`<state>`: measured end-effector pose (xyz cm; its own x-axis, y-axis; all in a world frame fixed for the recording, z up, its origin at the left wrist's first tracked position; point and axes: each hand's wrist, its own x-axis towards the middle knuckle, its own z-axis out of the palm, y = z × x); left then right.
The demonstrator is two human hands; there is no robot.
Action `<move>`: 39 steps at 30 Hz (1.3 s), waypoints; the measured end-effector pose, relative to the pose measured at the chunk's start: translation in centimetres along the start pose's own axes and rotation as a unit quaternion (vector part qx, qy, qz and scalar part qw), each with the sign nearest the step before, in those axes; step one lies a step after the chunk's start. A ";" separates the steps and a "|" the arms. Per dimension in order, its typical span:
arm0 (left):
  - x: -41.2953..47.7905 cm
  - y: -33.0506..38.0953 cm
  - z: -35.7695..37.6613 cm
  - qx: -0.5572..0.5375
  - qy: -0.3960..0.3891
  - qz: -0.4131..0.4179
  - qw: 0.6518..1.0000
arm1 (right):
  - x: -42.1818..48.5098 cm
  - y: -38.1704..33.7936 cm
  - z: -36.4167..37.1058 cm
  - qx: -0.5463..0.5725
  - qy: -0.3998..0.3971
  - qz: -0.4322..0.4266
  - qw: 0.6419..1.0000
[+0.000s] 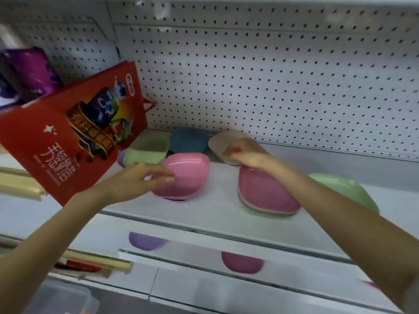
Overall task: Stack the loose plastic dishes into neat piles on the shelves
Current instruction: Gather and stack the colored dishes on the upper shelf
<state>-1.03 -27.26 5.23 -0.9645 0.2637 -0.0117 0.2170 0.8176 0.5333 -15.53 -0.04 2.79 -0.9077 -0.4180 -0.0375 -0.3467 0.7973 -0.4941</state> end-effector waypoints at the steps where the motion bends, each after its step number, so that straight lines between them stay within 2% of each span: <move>1: -0.4 -0.5 -0.2 -0.020 0.004 0.001 1.000 | 0.7 -0.5 0.4 -0.017 0.011 0.012 1.000; 8: -0.9 -3.2 0.1 -0.144 -0.001 -0.001 0.990 | 3.5 -2.5 2.2 -0.093 0.000 0.070 0.993; 13: -0.2 -3.6 1.3 -0.120 0.008 0.025 0.992 | 4.5 -2.2 3.7 -0.123 -0.003 0.090 0.988; 16: 0.5 -3.7 1.7 -0.102 -0.017 0.039 0.994 | 4.6 -2.0 4.2 -0.143 0.025 0.105 0.984; 19: 1.0 -3.5 2.2 -0.088 -0.035 0.058 0.994 | 4.3 -2.6 3.7 -0.149 0.086 0.106 0.979; 24: 1.6 -2.9 3.3 -0.056 -0.044 0.085 0.994 | 1.8 -5.4 -0.4 -0.041 0.150 0.059 0.986; 29: 1.7 -2.6 3.9 -0.032 0.008 0.107 0.994 | -3.0 -5.8 -4.2 0.012 0.181 0.027 0.983; 33: 2.1 -1.4 3.4 -0.070 0.085 0.097 0.989 | -8.8 -4.5 -5.9 0.037 0.171 0.003 0.985; 36: 3.1 -0.4 2.2 -0.078 0.148 0.092 0.982 | -12.9 -2.9 -5.9 -0.012 0.128 0.002 0.992; 39: 3.8 0.7 0.7 -0.082 0.202 0.088 0.972 | -15.9 -0.9 -5.1 -0.129 0.089 0.015 0.987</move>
<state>-4.46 -25.33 4.99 -0.9017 0.1427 0.4080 0.3897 0.6768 0.6245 -2.00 8.14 8.28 -0.9378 -0.3272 0.1162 -0.3466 0.9024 -0.2561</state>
